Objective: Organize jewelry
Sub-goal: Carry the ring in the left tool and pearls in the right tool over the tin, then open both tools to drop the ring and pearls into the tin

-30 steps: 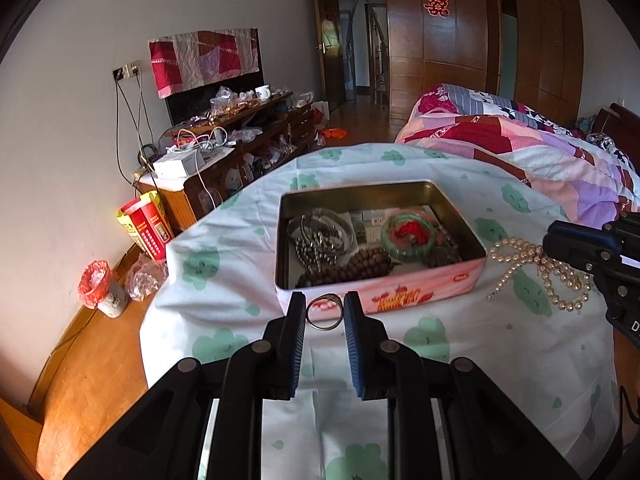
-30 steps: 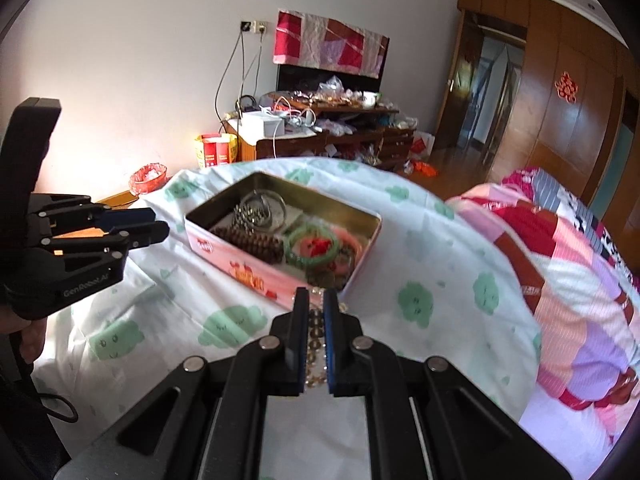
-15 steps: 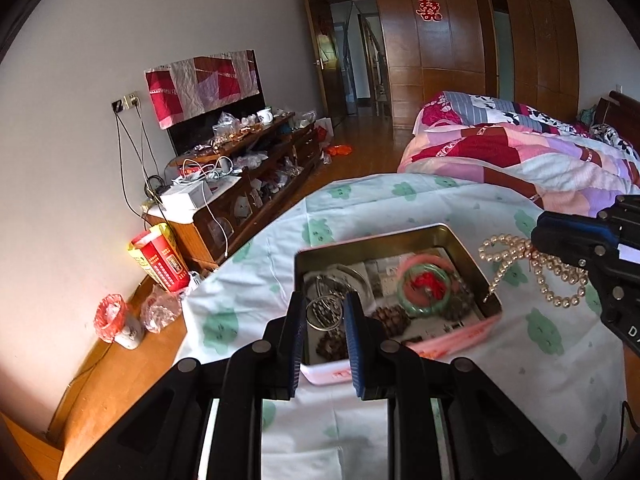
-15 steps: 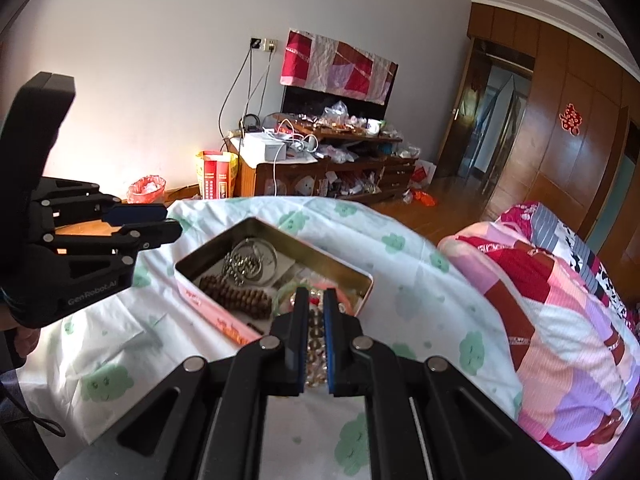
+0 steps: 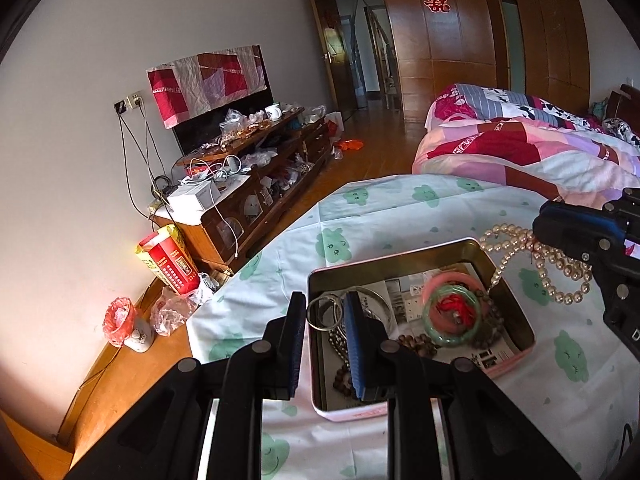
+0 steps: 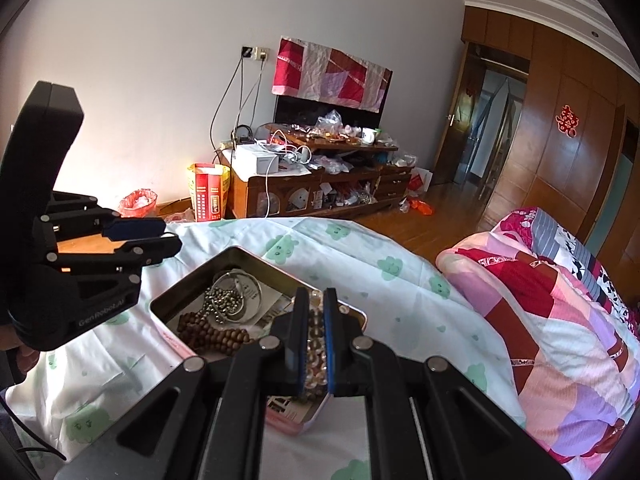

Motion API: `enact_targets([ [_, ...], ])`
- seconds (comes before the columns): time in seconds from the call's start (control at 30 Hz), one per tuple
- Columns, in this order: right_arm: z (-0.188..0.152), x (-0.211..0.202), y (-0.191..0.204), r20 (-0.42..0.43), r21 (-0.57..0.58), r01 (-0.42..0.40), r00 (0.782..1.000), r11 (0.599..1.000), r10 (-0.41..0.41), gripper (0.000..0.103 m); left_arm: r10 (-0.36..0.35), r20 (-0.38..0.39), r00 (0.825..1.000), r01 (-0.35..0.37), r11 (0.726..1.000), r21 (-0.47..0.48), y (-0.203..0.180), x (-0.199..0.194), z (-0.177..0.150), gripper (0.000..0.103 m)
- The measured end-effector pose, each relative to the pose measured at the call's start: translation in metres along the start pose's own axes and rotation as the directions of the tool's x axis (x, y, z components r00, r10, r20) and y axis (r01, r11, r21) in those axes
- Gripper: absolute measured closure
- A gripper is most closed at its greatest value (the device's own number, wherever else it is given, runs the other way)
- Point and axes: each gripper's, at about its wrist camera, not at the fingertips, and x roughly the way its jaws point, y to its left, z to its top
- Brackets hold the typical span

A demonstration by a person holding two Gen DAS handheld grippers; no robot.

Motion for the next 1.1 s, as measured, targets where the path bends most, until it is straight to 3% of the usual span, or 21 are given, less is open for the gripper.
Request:
enact_targets([
  [1.1,-0.019,0.064,0.001,-0.072,0.066,-0.031,0.997,0.997,0.036,0.094,0.019,-0.089,0.996,-0.018,1.000,0.012,-0.011,0.061,-0.004,0.083],
])
